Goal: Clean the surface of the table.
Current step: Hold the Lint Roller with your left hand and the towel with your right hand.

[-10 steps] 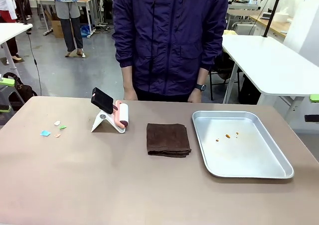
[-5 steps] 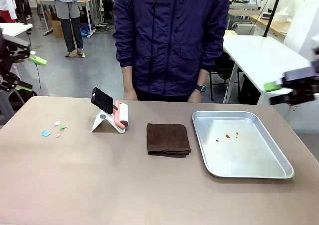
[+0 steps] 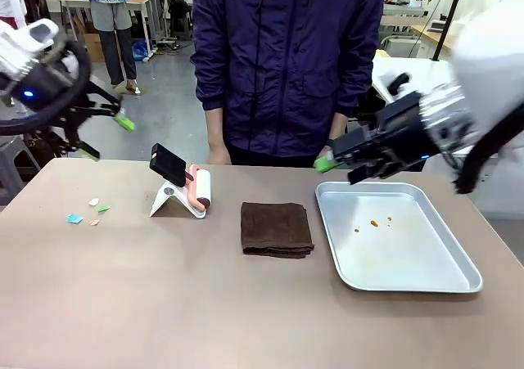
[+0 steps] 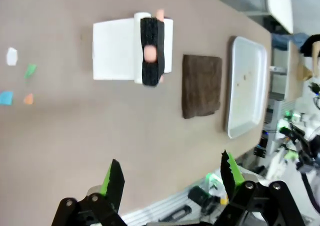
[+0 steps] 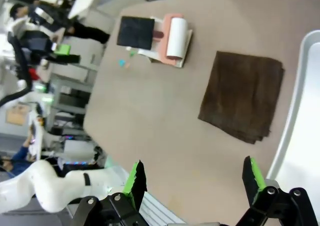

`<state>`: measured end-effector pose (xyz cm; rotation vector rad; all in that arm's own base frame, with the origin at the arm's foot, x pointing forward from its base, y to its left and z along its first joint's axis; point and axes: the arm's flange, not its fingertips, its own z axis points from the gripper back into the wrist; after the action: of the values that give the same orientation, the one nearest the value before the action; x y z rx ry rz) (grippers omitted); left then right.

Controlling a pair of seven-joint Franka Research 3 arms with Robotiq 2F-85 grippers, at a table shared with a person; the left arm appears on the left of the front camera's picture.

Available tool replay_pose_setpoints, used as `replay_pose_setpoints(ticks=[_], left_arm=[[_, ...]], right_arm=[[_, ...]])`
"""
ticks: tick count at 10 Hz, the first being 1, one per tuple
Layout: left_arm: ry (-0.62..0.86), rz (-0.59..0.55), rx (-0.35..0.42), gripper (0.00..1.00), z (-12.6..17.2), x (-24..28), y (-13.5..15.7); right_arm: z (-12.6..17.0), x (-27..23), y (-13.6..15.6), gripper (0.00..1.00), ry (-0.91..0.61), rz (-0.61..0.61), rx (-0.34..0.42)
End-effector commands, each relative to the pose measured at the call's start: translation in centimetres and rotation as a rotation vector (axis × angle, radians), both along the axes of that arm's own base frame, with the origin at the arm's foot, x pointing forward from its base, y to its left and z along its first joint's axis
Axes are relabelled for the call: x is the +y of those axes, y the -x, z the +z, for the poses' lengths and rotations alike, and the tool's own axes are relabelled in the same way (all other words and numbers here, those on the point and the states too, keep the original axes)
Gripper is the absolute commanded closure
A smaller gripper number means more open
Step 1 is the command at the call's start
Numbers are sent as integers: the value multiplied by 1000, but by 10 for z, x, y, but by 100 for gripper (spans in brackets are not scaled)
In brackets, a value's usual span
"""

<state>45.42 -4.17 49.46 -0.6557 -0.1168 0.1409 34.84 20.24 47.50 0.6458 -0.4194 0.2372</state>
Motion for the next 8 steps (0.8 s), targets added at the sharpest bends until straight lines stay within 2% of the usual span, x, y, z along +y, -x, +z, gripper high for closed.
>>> replay_pose_setpoints(ticks=[1,3,6,8], left_arm=[[-45,65,18,0,-11,-14,-29],[-93,78,53,0,-35,-25,-52],[-87,100,31,0,-56,-16,-70],[-50,108,27,0,-72,-13,-82]], right_arm=[[-17,30,-20,0,65,-68,29],[-48,51,-26,0,172,-108,70],[-83,61,-38,0,241,-94,158],[-97,63,-49,0,280,-137,142]])
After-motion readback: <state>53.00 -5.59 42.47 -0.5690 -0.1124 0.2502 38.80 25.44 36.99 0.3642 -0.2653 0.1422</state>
